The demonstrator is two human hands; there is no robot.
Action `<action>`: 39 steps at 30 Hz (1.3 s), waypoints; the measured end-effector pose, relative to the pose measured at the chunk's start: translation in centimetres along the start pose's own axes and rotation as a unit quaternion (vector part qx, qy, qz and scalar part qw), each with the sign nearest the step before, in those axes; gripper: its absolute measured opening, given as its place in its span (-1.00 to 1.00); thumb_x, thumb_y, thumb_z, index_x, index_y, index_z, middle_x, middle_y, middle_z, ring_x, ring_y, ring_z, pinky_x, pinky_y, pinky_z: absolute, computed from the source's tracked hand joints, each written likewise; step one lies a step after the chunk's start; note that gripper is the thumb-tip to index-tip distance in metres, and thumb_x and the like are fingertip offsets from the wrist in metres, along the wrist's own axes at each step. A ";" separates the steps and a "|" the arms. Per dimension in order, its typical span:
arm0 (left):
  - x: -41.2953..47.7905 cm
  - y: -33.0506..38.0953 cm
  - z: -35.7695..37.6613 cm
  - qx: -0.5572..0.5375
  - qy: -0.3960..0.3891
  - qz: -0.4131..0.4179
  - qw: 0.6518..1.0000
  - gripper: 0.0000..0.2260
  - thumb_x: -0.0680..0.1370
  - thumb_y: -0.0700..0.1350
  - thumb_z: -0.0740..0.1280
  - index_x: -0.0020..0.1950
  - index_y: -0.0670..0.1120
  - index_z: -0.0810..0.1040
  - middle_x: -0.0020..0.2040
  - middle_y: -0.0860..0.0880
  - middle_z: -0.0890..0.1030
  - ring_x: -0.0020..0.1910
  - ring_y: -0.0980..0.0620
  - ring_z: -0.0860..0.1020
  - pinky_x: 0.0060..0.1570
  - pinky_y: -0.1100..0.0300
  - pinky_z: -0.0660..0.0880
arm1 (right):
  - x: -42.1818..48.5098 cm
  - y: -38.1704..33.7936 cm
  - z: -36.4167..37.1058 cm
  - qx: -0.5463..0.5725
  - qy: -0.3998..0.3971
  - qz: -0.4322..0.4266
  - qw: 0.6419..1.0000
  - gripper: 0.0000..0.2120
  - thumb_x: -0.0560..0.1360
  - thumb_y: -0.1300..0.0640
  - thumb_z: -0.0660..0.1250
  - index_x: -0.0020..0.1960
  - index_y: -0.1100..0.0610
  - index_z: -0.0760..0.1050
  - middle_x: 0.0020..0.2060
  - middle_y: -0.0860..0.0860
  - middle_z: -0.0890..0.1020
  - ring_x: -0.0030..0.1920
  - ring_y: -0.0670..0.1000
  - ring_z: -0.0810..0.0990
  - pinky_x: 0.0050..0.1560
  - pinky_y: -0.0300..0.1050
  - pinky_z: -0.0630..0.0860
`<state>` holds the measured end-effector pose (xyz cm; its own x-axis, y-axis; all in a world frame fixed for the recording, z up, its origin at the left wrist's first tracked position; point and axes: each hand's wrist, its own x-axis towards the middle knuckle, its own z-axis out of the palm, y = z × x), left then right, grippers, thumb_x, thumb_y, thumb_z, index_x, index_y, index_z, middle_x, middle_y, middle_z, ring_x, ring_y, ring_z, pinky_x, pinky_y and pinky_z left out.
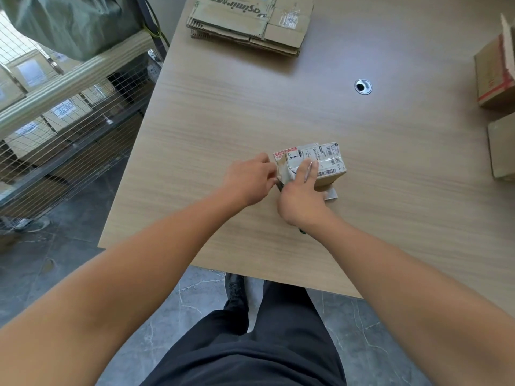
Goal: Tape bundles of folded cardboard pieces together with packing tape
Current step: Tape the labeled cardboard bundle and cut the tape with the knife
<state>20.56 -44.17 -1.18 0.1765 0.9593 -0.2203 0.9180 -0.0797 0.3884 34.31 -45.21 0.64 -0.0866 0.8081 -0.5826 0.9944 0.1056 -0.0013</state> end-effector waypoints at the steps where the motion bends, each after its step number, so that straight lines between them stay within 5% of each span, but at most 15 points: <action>1: -0.2 -0.3 -0.3 -0.008 0.030 0.007 1.000 -0.80 0.64 0.09 0.25 0.09 0.02 0.59 0.15 0.04 0.52 -0.01 -0.15 0.59 -0.12 0.09 0.32 | 0.1 0.2 0.3 -0.012 0.015 -0.009 1.000 -0.43 0.62 0.23 0.13 0.59 0.28 0.11 0.56 0.28 -0.39 0.55 0.36 -0.42 0.36 0.53 0.26; 4: 0.3 -2.3 -2.3 -0.035 0.081 -0.026 0.996 -0.80 0.63 0.11 0.26 0.05 0.02 0.56 0.17 0.04 0.54 0.03 -0.15 0.59 -0.05 0.06 0.37 | 0.2 2.9 1.6 0.041 0.071 -0.092 0.992 -0.48 0.64 0.06 0.17 0.51 0.32 0.26 0.59 0.26 -0.33 0.58 0.28 -0.39 0.53 0.34 0.03; 7: 1.8 -4.6 -4.3 -0.038 0.082 -0.049 0.995 -0.72 0.55 0.25 0.33 0.00 0.05 0.53 0.28 0.11 0.52 0.17 -0.02 0.58 0.08 0.01 0.45 | 0.2 6.7 2.7 0.238 0.108 -0.198 0.945 -0.56 0.66 0.02 0.27 0.38 0.33 0.44 0.66 0.11 -0.09 0.64 0.06 -0.23 0.63 0.07 -0.11; 11: 4.7 -3.1 -4.6 0.002 0.022 0.072 0.997 -0.64 0.47 0.30 0.41 0.03 0.05 0.49 0.48 0.16 0.42 0.31 0.04 0.53 0.21 0.01 0.38 | 0.8 7.8 3.9 0.425 0.234 -0.198 0.852 -0.51 0.53 0.05 0.44 0.36 0.29 0.49 0.45 0.09 0.46 0.54 0.05 0.32 0.50 0.11 0.30; 13: 6.2 -1.9 -4.0 -0.004 0.001 0.124 0.992 -0.62 0.45 0.29 0.44 0.05 0.04 0.50 0.44 0.15 0.49 0.27 0.02 0.57 0.22 0.02 0.38 | 1.5 6.8 4.7 0.451 0.311 -0.175 0.818 -0.60 0.49 0.05 0.49 0.20 0.28 0.55 0.28 0.08 0.55 0.37 0.06 0.45 0.38 0.09 0.41; 16: 7.1 -1.1 -2.7 0.004 -0.020 0.149 0.989 -0.55 0.37 0.34 0.46 0.00 0.05 0.50 0.20 0.12 0.67 -0.04 -0.06 0.64 0.16 0.04 0.39 | 2.6 5.7 5.6 0.461 0.384 -0.144 0.787 -0.66 0.45 0.09 0.56 0.06 0.26 0.53 0.15 0.01 0.46 0.22 0.15 0.43 0.29 0.05 0.42; 19: 6.5 -1.5 -1.6 -0.017 -0.025 0.142 0.989 -0.42 0.27 0.47 0.35 0.01 0.04 0.48 0.00 0.03 0.71 -0.15 -0.09 0.61 0.13 0.01 0.41 | 3.6 5.8 6.0 0.453 0.380 -0.146 0.793 -0.58 0.43 0.05 0.59 0.09 0.29 0.52 0.19 -0.01 0.41 0.25 0.13 0.39 0.32 0.06 0.42; 23: 5.0 -3.2 -0.5 -0.046 -0.041 0.147 0.987 -0.28 0.21 0.53 0.34 0.11 0.04 0.39 0.13 0.05 0.68 -0.04 -0.03 0.62 0.25 0.01 0.36 | 4.4 7.0 6.4 0.404 0.347 -0.222 0.817 -0.47 0.40 -0.04 0.61 0.14 0.29 0.52 0.28 0.00 0.40 0.32 -0.03 0.33 0.40 -0.13 0.33; 27: 3.8 -2.8 0.8 -0.004 0.047 0.125 0.991 -0.30 0.21 0.53 0.28 0.07 0.02 0.39 -0.01 0.06 0.70 -0.14 -0.06 0.62 0.15 0.13 0.24 | 4.8 7.8 5.8 0.397 0.319 -0.265 0.819 -0.49 0.42 0.05 0.60 0.21 0.32 0.52 0.31 -0.05 0.38 0.34 -0.08 0.31 0.42 -0.12 0.33; 35: 2.8 -1.1 3.8 0.055 0.203 0.074 0.975 -0.29 0.29 0.50 0.34 0.05 -0.11 0.48 -0.09 0.02 0.63 -0.30 -0.04 0.59 0.01 0.00 0.43 | 6.7 9.8 2.3 0.390 0.181 -0.321 0.844 -0.58 0.42 0.14 0.52 0.19 0.32 0.53 0.36 0.04 0.38 0.44 0.03 0.31 0.48 -0.14 0.26; 39: 2.1 -0.1 2.4 0.025 0.135 0.035 0.990 -0.29 0.27 0.47 0.34 0.13 -0.07 0.46 0.03 0.07 0.63 -0.15 -0.03 0.63 0.07 0.04 0.35 | 5.5 10.3 -0.1 0.389 0.124 -0.313 0.857 -0.50 0.44 0.20 0.56 0.30 0.29 0.48 0.37 0.07 0.39 0.44 0.00 0.35 0.49 -0.10 0.29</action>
<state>21.68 -42.81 -3.82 0.1444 0.9880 0.0546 0.9248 -0.1544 0.3478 44.04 -39.62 -2.55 -0.5324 0.8429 -0.0781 0.4791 0.2239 -0.8487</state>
